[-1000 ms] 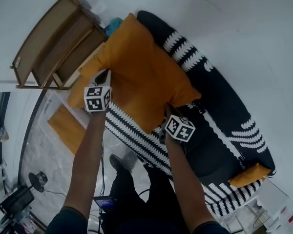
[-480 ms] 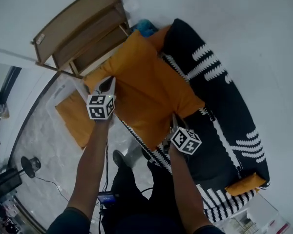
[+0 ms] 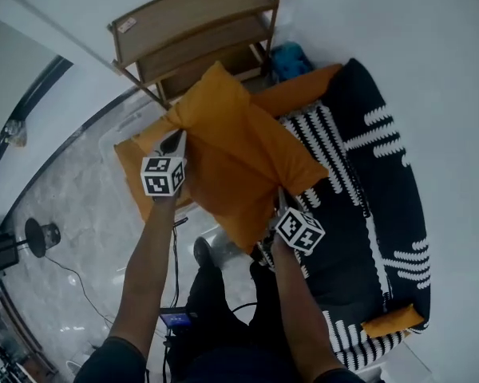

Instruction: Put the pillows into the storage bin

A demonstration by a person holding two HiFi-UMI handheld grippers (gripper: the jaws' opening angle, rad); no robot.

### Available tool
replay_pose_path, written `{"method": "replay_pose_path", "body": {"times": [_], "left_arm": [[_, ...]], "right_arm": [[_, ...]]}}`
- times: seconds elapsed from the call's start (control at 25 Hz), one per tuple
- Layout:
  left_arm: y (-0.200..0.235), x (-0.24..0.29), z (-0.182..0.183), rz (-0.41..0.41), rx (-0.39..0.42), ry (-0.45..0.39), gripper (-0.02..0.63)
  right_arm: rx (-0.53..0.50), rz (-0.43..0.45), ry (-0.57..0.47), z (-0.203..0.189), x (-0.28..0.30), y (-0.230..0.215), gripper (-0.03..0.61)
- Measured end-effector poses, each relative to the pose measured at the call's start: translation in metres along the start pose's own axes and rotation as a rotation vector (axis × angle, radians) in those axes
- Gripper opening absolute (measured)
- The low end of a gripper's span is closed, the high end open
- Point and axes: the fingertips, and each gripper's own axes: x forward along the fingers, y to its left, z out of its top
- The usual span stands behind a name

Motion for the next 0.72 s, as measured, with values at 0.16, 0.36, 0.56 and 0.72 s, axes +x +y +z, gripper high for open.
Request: {"method": "replay_pose_path", "body": {"times": [0.16,0.36,0.56,0.72], "left_arm": [[0.060,-0.030,-0.016,0.045,-0.028,0.006,0.005],[0.129,-0.067,-0.036,0.100,-0.060,0.007,0.005],[0.200,-0.095,-0.058,0.156,-0.105,0.006,0.005],[0.249,-0.111,-0.071,0.190,-0.118,0.007,0.005]], "right_arm": [[-0.022,0.027,0.036,-0.030,0.022,0.048,0.015],[-0.043,0.045,0.078,-0.070,0.047,0.104,0.015],[-0.028,0.069,0.129,-0.120,0.076,0.156,0.015],[0.023,0.076,0.168,-0.161,0.093,0.193,0.015]]}}
